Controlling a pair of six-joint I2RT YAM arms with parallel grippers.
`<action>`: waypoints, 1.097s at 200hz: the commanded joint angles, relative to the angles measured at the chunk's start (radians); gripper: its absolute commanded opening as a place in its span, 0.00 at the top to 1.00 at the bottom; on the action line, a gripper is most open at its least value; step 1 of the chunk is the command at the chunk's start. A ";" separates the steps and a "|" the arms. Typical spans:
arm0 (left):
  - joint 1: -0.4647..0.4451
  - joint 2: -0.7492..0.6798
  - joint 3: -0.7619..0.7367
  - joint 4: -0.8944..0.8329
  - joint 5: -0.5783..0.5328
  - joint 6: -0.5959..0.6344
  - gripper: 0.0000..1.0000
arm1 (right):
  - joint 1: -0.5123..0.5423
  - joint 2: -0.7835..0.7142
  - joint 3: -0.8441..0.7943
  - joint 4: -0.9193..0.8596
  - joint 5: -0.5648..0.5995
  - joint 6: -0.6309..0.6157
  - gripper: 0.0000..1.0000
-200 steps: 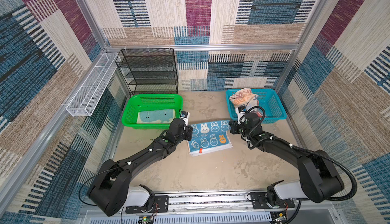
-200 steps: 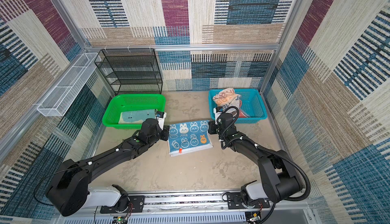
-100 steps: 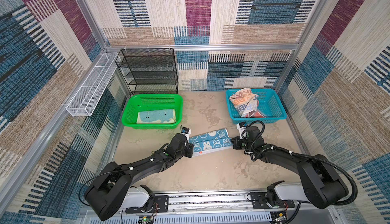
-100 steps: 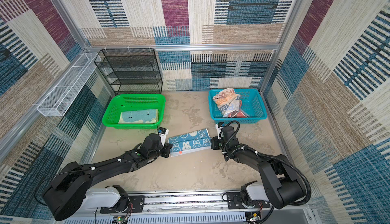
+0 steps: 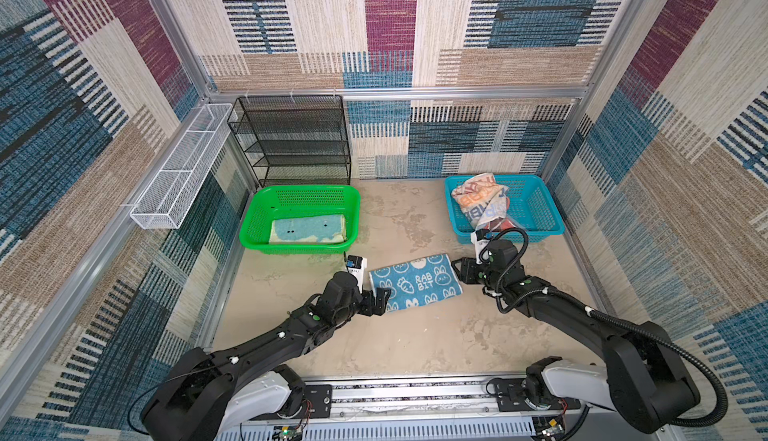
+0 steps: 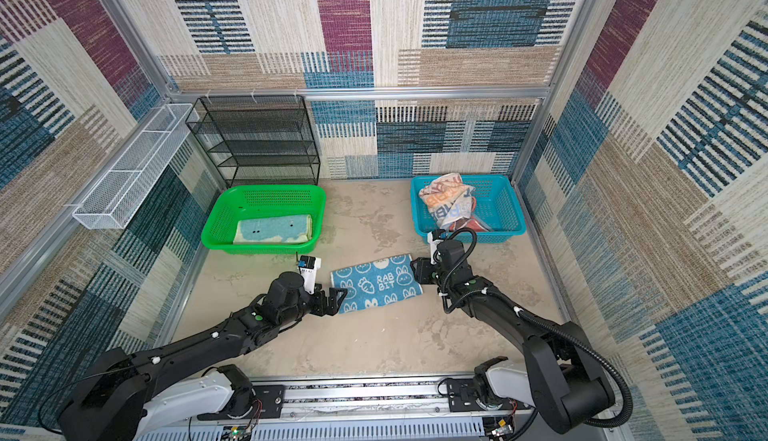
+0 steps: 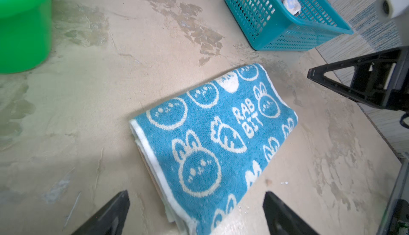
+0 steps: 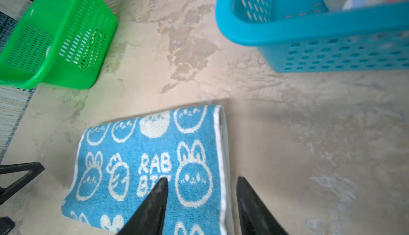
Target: Fold and stack the towels
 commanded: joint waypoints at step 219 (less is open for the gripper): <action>0.037 0.558 0.155 0.216 0.201 -0.190 1.00 | 0.101 0.349 0.042 0.180 -0.047 0.134 0.71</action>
